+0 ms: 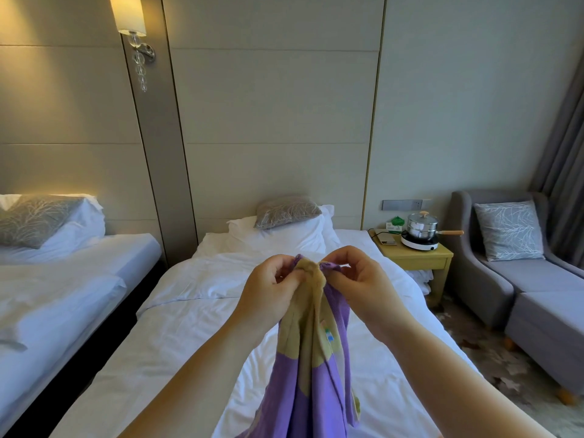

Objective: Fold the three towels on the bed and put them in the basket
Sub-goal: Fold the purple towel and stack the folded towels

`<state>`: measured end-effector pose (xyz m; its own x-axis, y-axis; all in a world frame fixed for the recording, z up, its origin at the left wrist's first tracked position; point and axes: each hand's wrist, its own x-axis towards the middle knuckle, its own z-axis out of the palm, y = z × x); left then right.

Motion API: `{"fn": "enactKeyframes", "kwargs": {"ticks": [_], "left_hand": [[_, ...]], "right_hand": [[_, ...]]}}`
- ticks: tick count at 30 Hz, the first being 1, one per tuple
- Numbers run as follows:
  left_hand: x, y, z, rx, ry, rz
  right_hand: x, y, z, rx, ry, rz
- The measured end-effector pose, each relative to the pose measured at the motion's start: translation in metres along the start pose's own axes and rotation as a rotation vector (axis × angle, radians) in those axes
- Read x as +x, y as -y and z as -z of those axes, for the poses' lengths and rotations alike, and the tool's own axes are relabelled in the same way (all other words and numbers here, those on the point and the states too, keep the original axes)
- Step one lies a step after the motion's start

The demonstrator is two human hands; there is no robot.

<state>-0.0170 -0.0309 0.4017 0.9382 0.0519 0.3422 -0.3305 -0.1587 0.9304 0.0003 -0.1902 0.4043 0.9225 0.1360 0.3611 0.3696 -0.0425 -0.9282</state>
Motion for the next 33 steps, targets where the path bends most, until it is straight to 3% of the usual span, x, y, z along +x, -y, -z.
{"fn": "enactKeyframes", "kwargs": {"ticks": [2,6,11,15,21,24,26,33], "left_hand": [[-0.001,0.002,-0.001,-0.021,-0.06,0.01],[-0.008,0.0,-0.003,0.079,0.072,-0.07],[-0.01,-0.003,-0.007,0.096,0.105,-0.086],[-0.008,0.002,-0.005,0.213,0.059,-0.178],[0.006,0.007,0.004,0.036,-0.099,-0.113],[0.01,0.005,0.006,0.033,-0.139,-0.13],[0.01,0.0,0.003,0.075,-0.097,-0.203],[-0.001,-0.006,-0.003,0.144,0.078,-0.307]], "right_hand": [[0.002,-0.002,-0.002,-0.001,-0.055,-0.042],[0.005,-0.006,-0.004,-0.074,-0.11,-0.114],[0.005,-0.008,-0.007,-0.068,-0.133,-0.137],[0.003,-0.007,-0.004,0.005,-0.09,-0.13],[-0.002,0.002,0.013,0.091,-0.029,0.053],[-0.005,0.012,0.017,0.127,0.154,0.113],[-0.005,0.015,0.014,0.085,0.212,0.113],[-0.001,0.011,0.0,-0.165,0.018,0.18]]}}
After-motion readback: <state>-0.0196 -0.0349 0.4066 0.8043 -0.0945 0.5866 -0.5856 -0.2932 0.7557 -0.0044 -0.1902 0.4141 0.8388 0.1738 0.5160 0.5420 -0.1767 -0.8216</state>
